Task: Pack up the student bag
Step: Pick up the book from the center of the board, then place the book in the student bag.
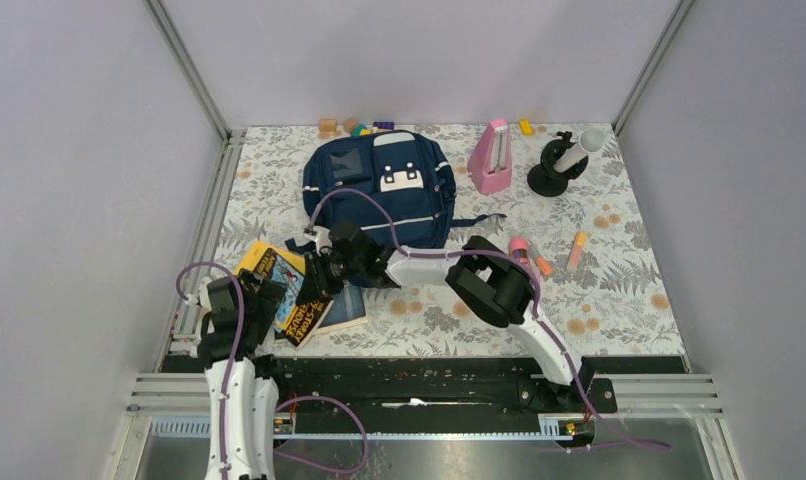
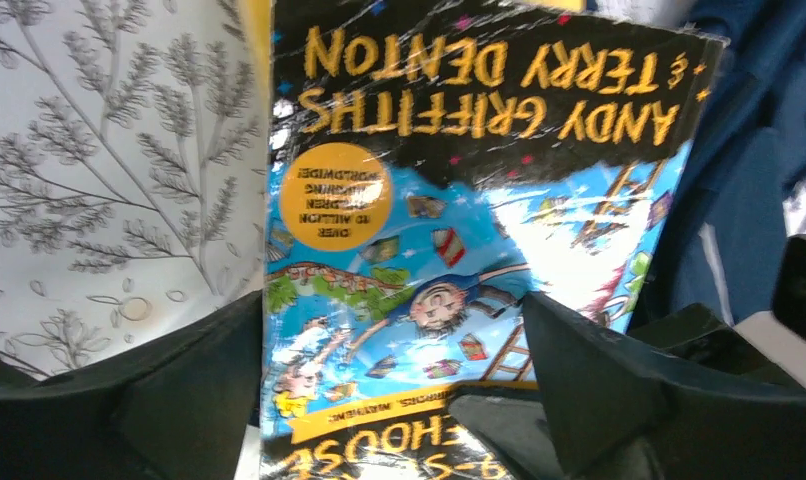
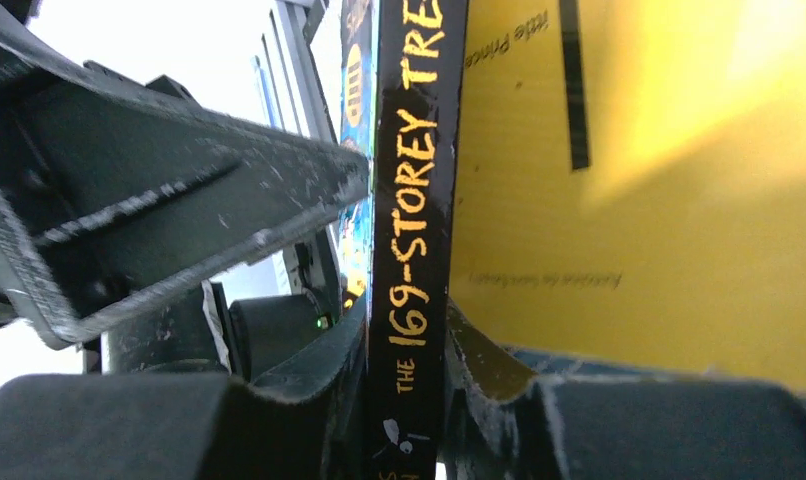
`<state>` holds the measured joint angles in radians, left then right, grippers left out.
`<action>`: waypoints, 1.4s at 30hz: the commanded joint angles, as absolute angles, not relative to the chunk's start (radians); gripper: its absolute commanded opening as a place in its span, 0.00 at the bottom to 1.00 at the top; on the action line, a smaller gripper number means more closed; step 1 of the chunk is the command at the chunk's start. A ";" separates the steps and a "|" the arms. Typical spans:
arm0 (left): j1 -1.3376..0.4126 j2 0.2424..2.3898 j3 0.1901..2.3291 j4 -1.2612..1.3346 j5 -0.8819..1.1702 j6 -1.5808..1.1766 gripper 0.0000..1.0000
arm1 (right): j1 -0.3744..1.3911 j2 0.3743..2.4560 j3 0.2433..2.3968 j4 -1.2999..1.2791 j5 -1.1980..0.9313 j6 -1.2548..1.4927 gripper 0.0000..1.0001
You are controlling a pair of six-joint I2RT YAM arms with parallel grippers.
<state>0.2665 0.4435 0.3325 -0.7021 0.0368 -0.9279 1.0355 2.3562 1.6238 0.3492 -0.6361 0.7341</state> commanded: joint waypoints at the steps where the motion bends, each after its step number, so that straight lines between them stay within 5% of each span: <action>1: 0.254 0.395 0.454 -0.633 0.118 -0.862 0.98 | 1.092 2.174 1.570 0.277 -0.584 0.635 0.00; 13: 0.242 0.524 0.818 -0.699 0.090 -0.443 0.99 | 0.949 1.710 1.317 0.091 -0.458 0.598 0.00; 19: -0.061 0.689 0.870 -0.638 0.028 -0.370 0.99 | 0.822 1.477 1.183 -0.062 -0.422 0.602 0.00; 27: -0.522 1.011 0.995 -0.520 -0.082 -0.192 0.99 | 0.664 1.109 1.065 -0.418 -0.117 0.442 0.00; 34: -0.711 1.278 1.109 -0.428 0.051 0.074 0.99 | 0.430 0.938 0.948 -0.531 -0.097 0.409 0.00; 42: -0.748 1.515 1.219 -0.377 0.096 0.157 0.90 | 0.388 0.687 0.784 -0.558 0.044 0.429 0.00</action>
